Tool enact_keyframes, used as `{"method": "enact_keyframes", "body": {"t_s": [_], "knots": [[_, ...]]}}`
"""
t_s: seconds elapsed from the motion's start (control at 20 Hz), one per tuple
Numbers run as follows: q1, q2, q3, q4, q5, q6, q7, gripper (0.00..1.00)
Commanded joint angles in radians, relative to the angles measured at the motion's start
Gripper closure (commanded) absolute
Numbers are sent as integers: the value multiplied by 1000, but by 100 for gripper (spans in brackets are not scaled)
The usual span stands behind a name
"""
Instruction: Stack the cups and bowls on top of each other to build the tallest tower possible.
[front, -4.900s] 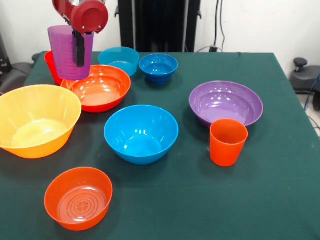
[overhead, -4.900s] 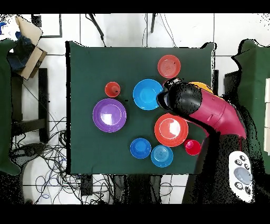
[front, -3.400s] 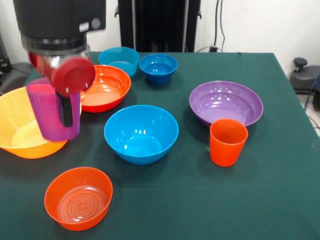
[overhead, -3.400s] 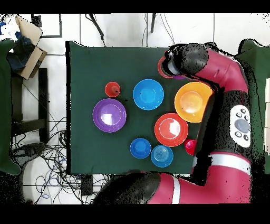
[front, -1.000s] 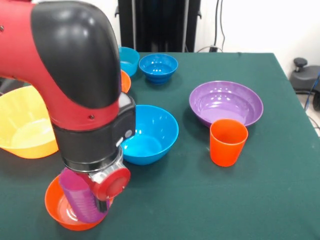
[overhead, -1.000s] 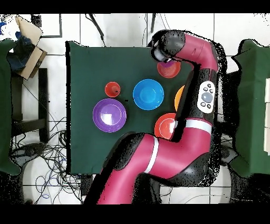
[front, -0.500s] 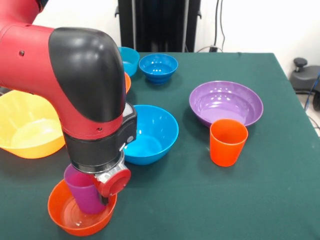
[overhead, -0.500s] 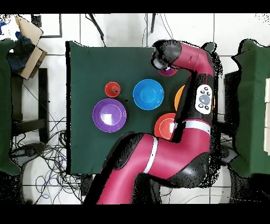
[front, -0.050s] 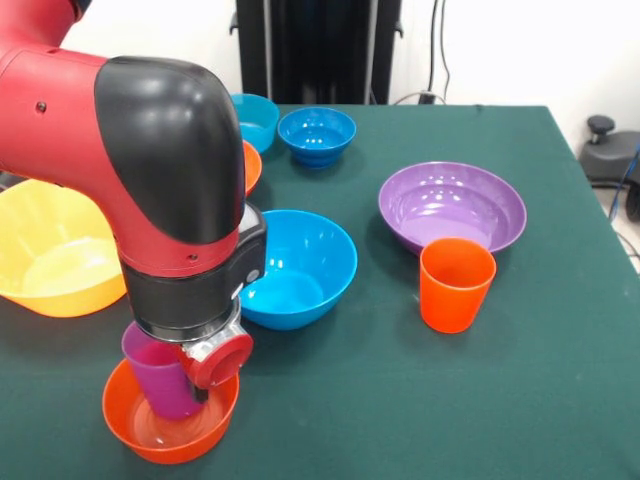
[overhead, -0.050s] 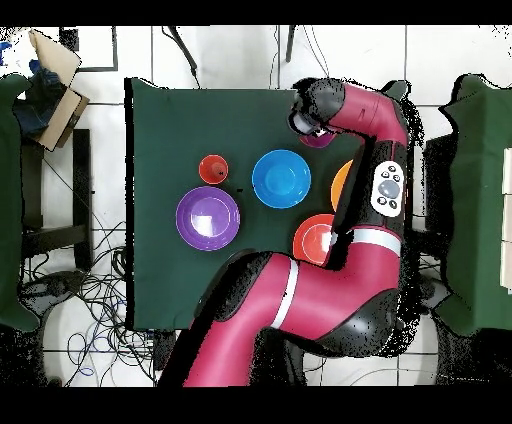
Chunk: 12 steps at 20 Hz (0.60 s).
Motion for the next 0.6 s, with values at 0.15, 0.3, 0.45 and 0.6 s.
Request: {"method": "enact_keyframes", "body": {"t_s": [0.15, 0.3, 0.45, 0.6], "knots": [[23, 27, 31, 60, -53, -33, -71, 100], [26, 27, 35, 65, -51, -47, -67, 100], [26, 35, 38, 57, -49, -55, -59, 100], [26, 42, 37, 49, -49, -63, -47, 100]]}}
